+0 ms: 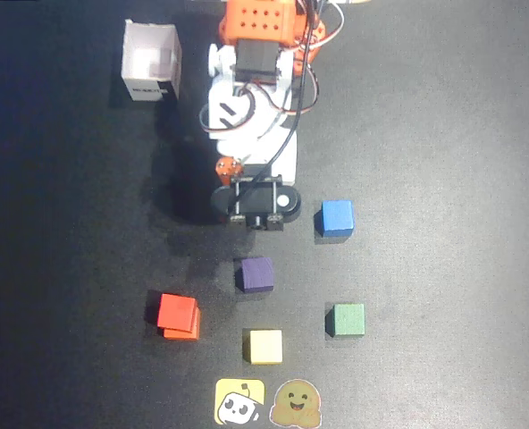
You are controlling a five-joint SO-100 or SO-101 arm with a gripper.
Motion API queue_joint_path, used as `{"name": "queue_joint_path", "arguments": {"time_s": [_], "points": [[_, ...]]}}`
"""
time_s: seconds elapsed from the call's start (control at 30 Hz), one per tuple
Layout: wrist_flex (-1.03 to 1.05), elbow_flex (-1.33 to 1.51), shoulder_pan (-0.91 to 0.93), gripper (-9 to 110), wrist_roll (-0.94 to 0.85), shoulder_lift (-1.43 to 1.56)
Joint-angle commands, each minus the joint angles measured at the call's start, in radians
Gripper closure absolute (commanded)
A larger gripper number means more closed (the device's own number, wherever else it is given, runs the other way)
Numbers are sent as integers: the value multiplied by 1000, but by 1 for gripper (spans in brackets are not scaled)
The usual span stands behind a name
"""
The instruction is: Put the red cube on top of the orange cube.
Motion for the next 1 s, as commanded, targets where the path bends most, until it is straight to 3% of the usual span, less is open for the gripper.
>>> {"name": "queue_joint_path", "arguments": {"time_s": [0.0,0.27,0.97], "points": [[-32,26,-17,101,-2,60],[-15,181,-41,101,-2,262],[413,184,-43,101,-40,505]]}}
